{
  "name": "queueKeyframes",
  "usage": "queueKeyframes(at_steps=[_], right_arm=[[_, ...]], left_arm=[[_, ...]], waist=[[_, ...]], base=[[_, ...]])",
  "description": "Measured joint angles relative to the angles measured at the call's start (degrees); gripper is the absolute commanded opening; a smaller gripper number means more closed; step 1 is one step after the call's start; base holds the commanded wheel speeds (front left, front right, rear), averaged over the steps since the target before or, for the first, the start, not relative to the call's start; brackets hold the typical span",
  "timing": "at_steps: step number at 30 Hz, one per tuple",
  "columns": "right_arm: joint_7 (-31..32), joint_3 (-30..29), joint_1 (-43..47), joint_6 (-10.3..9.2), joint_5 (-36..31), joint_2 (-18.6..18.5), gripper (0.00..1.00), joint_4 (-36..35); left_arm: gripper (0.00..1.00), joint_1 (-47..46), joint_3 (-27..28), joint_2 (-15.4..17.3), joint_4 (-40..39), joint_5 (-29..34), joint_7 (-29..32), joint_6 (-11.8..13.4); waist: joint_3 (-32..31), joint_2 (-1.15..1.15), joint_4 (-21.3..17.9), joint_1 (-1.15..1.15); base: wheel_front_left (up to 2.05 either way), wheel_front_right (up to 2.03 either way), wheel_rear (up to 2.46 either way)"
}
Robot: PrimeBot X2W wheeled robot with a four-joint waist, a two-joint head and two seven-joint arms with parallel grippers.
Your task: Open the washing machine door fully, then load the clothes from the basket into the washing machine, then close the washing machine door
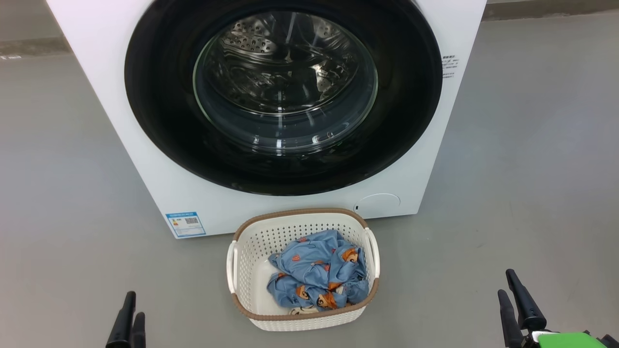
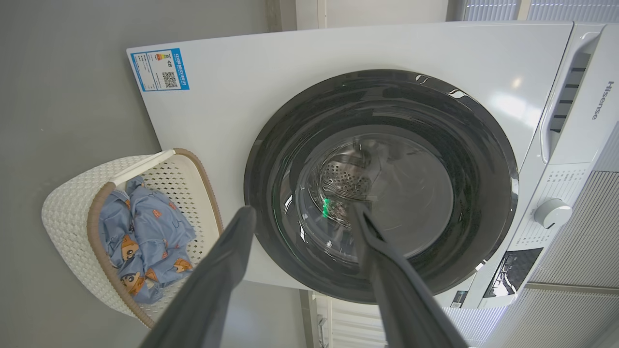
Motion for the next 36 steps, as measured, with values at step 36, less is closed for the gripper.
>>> queueKeyframes(at_steps=[36], right_arm=[[-5.89, 1.80, 0.00, 0.00, -16.94, -0.11, 1.00, -3.97]], left_arm=[[1.00, 0.00, -3.28, 1.51, -0.35, 7.99, -6.32, 0.00]], waist=[[0.10, 0.00, 0.18, 0.00]], base=[[0.00, 0.00, 0.00]])
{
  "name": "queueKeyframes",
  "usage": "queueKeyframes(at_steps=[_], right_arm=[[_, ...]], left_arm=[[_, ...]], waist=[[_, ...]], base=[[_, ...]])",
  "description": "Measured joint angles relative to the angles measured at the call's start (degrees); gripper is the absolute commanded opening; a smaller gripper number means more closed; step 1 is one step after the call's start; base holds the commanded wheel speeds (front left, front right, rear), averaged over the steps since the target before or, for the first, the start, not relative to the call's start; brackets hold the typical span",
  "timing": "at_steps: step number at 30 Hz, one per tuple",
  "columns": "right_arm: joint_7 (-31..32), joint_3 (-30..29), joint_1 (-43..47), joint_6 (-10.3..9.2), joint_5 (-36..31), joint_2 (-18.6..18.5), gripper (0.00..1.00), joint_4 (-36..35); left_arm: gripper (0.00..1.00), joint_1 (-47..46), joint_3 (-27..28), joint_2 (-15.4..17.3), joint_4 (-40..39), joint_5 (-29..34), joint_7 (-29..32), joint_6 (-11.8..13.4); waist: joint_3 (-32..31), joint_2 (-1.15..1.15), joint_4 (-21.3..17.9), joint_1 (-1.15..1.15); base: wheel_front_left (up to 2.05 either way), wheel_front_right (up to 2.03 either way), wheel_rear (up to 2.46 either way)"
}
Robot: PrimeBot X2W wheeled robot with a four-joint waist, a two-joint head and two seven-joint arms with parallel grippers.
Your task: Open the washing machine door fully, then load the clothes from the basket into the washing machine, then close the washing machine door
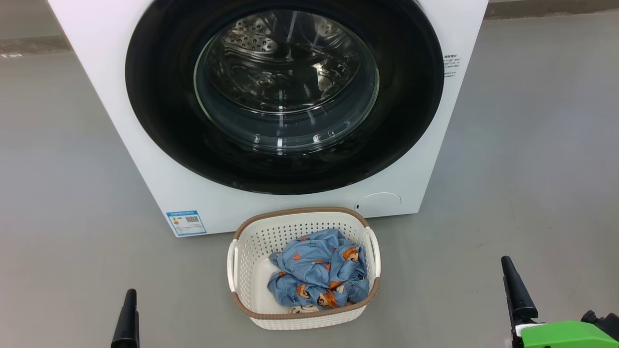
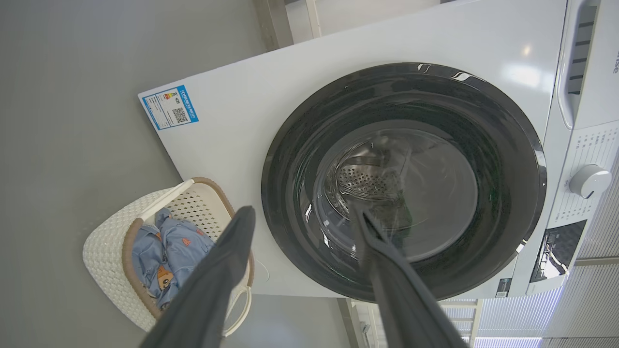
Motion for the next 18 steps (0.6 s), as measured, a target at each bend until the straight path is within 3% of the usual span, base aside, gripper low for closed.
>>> queueKeyframes(at_steps=[18], right_arm=[[-2.90, 1.65, -0.01, 0.00, -17.28, -0.08, 1.00, -1.97]], left_arm=[[1.00, 0.00, 0.82, -0.07, 0.20, 16.07, -2.83, 0.00]], waist=[[0.03, 0.00, -0.04, 0.00]], base=[[0.00, 0.00, 0.00]])
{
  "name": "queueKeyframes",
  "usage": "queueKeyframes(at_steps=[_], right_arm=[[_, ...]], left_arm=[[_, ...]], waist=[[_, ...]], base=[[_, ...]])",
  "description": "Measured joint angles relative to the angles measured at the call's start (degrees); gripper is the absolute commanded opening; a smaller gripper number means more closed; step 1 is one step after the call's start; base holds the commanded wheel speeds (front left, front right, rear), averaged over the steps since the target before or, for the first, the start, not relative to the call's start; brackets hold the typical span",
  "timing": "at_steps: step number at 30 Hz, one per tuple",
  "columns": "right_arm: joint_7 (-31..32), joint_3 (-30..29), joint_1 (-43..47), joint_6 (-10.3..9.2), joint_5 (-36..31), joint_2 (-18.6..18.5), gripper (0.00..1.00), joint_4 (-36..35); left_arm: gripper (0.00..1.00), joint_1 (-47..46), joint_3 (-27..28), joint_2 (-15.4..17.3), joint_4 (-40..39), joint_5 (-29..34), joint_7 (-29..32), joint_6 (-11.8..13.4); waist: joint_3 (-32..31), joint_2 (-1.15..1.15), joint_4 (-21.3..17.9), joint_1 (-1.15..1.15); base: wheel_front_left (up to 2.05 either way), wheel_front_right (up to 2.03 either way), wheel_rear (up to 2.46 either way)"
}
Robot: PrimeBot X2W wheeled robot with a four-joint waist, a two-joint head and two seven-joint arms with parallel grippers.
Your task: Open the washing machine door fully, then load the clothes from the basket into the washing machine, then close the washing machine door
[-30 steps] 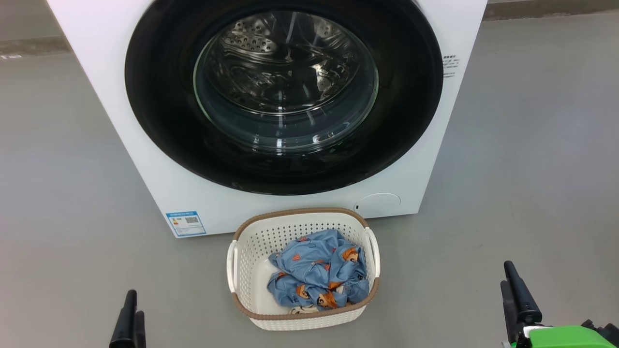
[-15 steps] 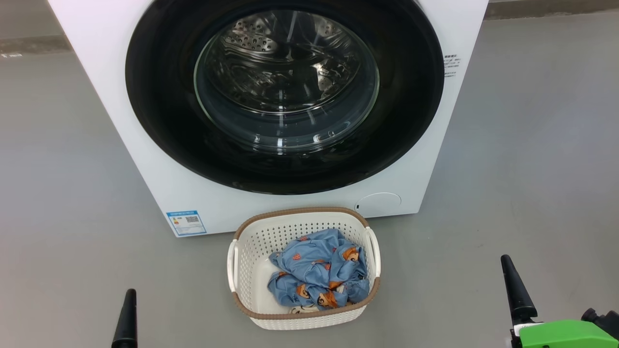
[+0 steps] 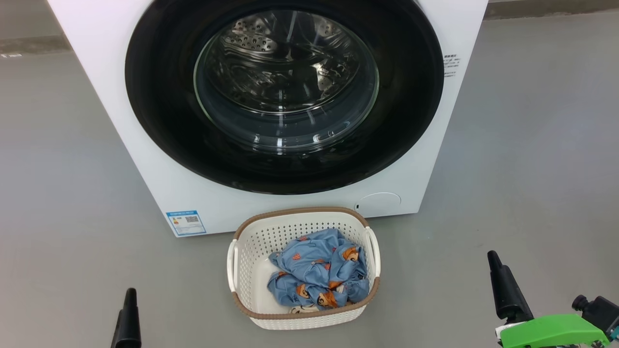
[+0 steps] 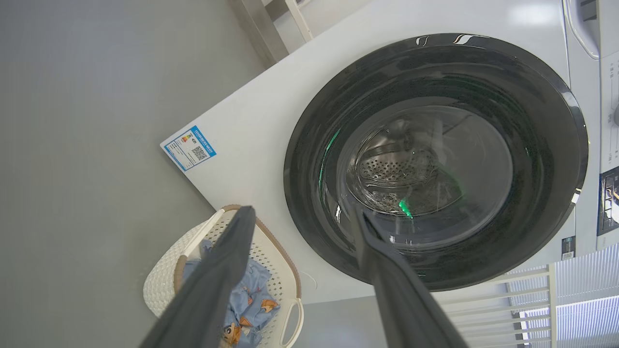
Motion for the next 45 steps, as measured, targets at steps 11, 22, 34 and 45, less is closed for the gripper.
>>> queueKeyframes(at_steps=[11, 22, 34, 45], right_arm=[[-1.63, 1.40, -0.03, 0.00, -9.83, -0.31, 1.00, -1.15], [-3.32, 2.49, -0.13, 0.00, -19.30, -1.26, 1.00, -1.90], [-5.39, 3.61, -0.19, 0.00, -28.22, -2.23, 1.00, -1.46], [-7.17, 3.56, -0.27, 0.00, -36.40, -2.82, 1.00, -0.79]], left_arm=[[1.00, 0.00, 1.00, -0.05, -0.02, 10.44, -1.71, 0.00], [1.00, 0.03, 1.18, -0.04, -0.71, 23.90, -3.45, 0.00], [1.00, 0.36, 1.57, 0.13, -1.32, 35.42, -5.42, -0.01], [1.00, 0.44, 2.05, 0.58, -2.26, 45.73, -7.24, -0.02]], waist=[[0.36, 0.00, 0.01, 0.00], [0.53, 0.00, 0.10, 0.00], [0.63, 0.00, 0.35, 0.00], [0.81, 0.00, 0.34, 0.00]], base=[[0.00, 0.00, 0.00], [0.00, 0.00, 0.00], [0.00, 0.00, 0.00], [0.00, 0.00, 0.00]])
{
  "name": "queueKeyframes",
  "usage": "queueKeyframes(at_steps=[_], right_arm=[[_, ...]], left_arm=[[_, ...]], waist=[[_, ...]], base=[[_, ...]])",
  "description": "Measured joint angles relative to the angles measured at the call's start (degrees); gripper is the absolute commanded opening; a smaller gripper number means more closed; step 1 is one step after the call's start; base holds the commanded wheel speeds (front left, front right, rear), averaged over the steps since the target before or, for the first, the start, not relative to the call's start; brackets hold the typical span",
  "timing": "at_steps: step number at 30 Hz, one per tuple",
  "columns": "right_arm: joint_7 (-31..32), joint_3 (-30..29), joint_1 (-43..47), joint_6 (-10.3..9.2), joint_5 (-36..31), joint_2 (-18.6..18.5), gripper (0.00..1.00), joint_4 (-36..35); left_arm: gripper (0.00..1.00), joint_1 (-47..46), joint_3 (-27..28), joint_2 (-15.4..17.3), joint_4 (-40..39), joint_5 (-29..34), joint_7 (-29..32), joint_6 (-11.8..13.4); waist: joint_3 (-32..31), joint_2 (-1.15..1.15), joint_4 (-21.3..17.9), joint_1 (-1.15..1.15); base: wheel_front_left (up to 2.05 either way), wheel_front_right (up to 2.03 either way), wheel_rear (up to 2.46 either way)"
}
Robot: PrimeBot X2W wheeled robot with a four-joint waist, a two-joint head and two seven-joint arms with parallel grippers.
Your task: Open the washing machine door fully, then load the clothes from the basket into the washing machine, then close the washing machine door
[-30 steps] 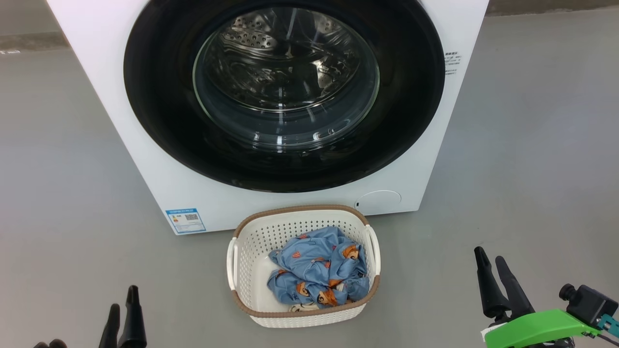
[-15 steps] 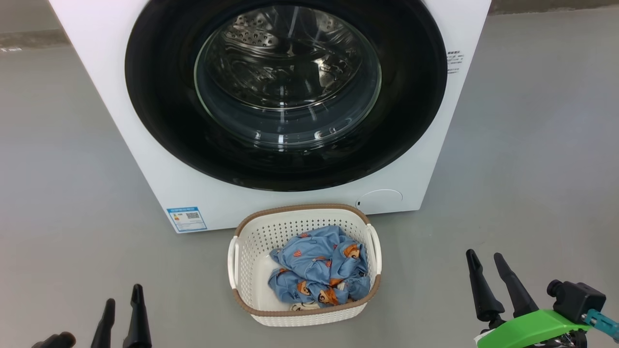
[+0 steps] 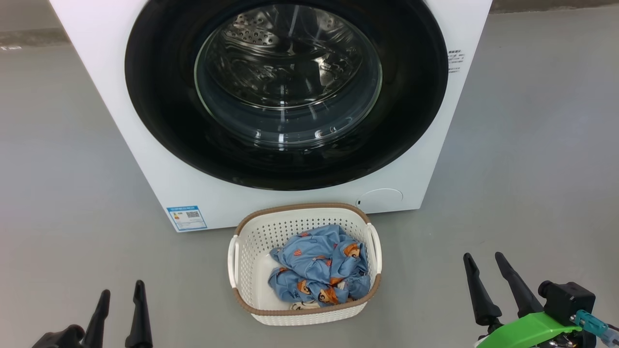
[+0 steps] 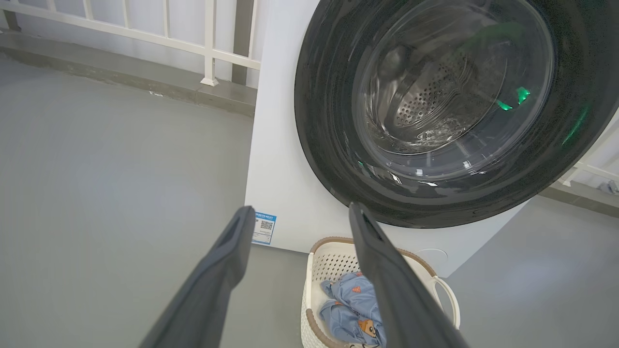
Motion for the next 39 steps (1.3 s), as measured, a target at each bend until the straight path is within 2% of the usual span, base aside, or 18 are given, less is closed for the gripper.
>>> queueKeyframes(at_steps=[12, 23, 39], right_arm=[[-2.14, -1.57, -0.01, 0.00, -8.01, -0.12, 1.00, 1.65], [-3.75, -2.01, -0.02, 0.00, -12.09, 0.20, 1.00, 2.25], [-3.75, -2.12, -0.02, 0.00, -12.04, 0.20, 1.00, 2.66]], left_arm=[[1.00, 0.24, 0.31, 0.82, -0.07, 9.61, -2.25, -0.03], [1.00, 0.31, 0.92, 0.99, 0.44, 16.41, -3.71, -0.04], [1.00, 0.95, 1.56, 0.98, 0.73, 16.70, -3.78, -0.04]], waist=[[0.04, 0.00, -0.01, 0.00], [-0.09, 0.00, 0.25, 0.00], [-0.58, 0.00, 0.38, 0.00]], base=[[0.00, 0.00, 0.00], [0.00, 0.00, 0.00], [0.00, 0.00, 0.00]])
